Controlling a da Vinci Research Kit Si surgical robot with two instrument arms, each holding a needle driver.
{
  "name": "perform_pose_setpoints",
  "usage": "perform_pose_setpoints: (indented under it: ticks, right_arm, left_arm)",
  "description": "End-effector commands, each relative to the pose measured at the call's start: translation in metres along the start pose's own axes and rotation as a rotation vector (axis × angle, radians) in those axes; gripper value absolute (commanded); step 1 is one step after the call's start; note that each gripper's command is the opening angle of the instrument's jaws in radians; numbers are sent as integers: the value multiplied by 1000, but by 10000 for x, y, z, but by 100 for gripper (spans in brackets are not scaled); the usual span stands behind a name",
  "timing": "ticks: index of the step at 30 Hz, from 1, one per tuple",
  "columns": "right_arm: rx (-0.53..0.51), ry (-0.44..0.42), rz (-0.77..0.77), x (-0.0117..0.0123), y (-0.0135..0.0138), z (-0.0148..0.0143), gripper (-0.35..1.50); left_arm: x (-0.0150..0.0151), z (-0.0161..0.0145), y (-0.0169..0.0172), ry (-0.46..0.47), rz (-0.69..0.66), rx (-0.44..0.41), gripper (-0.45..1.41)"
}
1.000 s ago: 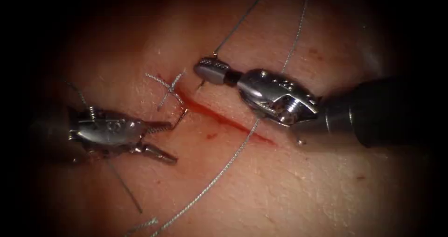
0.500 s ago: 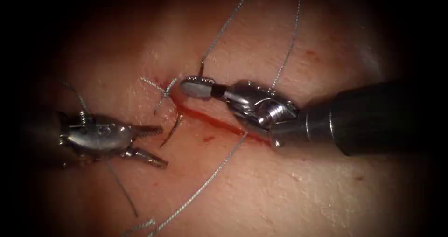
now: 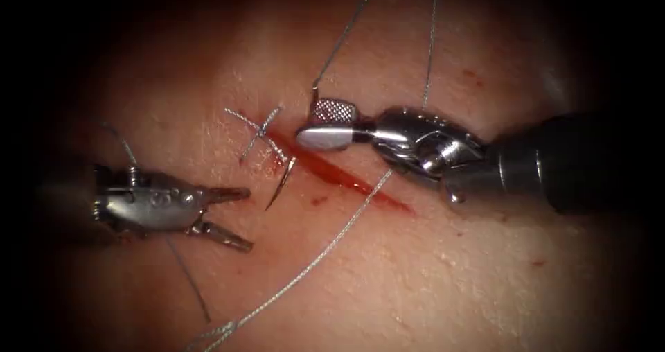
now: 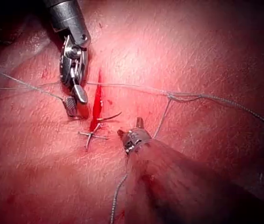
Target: Wound Closure
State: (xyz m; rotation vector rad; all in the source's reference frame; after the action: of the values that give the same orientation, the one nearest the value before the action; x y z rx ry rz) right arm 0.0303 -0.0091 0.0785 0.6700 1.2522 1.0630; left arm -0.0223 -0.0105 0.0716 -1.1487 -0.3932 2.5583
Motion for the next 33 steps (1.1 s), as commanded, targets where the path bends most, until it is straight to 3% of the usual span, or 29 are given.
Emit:
perform_pose_setpoints:
  ticks: [1,13,24,31,32,33]
  right_arm:
    - [5,-6,-13,0,-3,0,128]
    - [13,-15,-48,-10,4,-7,118]
    - [9,-16,-59,-21,6,-4,115]
    - [6,-15,-63,-25,8,1,113]
    - [6,-15,-63,-25,8,1,113]
    - [5,-14,-63,-25,9,2,113]
  left_arm:
    - [-1,10,2,38,56,10,32]
    - [32,0,-4,208,250,97,36]
    - [35,24,-18,208,264,125,31]
    - [34,28,-32,216,262,138,12]
    - [34,29,-32,218,263,133,7]
    - [35,29,-31,221,269,127,-11]
